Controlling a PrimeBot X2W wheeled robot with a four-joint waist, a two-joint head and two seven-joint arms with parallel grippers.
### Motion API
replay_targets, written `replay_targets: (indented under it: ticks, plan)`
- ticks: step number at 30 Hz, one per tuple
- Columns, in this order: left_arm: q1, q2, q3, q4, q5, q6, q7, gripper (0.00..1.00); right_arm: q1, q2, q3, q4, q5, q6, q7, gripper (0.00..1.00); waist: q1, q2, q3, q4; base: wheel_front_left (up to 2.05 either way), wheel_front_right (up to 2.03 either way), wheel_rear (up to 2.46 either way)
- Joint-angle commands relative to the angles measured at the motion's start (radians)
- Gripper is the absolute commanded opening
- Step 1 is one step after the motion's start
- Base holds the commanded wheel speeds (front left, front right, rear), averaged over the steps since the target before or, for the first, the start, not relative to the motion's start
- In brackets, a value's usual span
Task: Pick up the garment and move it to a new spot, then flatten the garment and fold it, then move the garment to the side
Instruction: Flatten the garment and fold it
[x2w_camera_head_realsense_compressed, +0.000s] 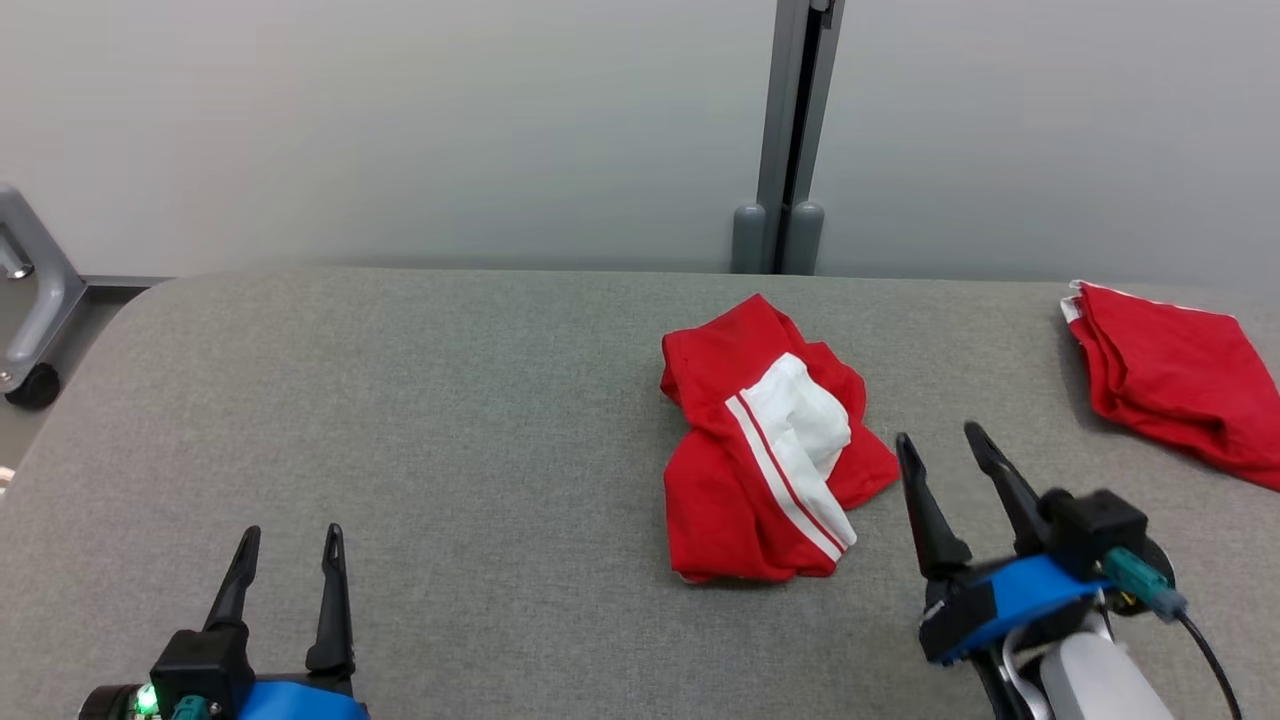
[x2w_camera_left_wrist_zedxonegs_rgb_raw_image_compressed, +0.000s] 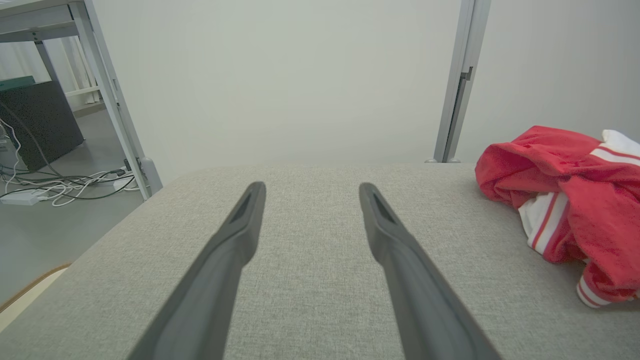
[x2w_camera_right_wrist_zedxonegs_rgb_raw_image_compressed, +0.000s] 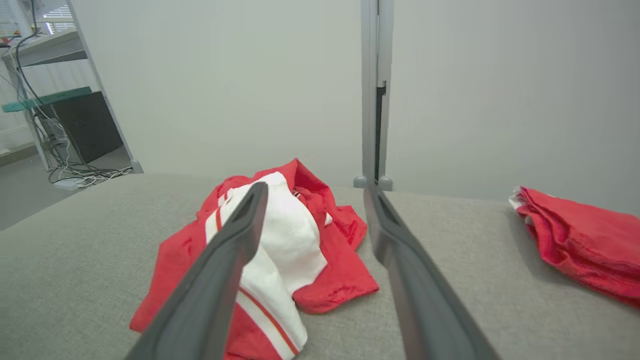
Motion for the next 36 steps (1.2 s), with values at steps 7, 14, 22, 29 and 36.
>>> replay_targets:
  ticks: [7,14,22,29,36]
  plan:
    - [-0.047,-0.012,-0.004,-0.021,0.009,0.000,-0.002,1.00,-0.219,-0.031,0.109,0.203,0.026,0.001,0.026,1.00,0.0000,-0.0001,0.066,0.037,0.00,0.00,0.00]
    - [-0.088,-0.030,-0.027,-0.031,0.014,0.000,-0.002,1.00,-0.257,-0.039,0.201,0.420,0.065,0.001,0.022,1.00,0.0000,-0.0001,0.121,0.081,0.00,0.00,0.00]
    - [-0.103,-0.037,-0.020,-0.032,0.015,0.001,-0.002,1.00,-0.272,-0.018,0.277,0.575,0.119,0.001,0.006,0.00,0.0000,-0.0001,0.136,0.086,0.00,0.00,0.00]
    - [-0.088,-0.040,-0.013,-0.024,0.015,0.005,-0.002,1.00,-0.294,-0.048,0.261,0.580,0.186,0.000,-0.004,0.00,0.0000,-0.0001,0.106,0.072,0.00,0.00,0.00]
    - [-0.067,-0.043,0.000,-0.032,0.008,0.006,-0.002,1.00,-0.240,-0.103,0.150,0.387,0.151,0.001,-0.004,0.00,0.0000,-0.0001,0.072,0.067,0.00,0.00,0.00]
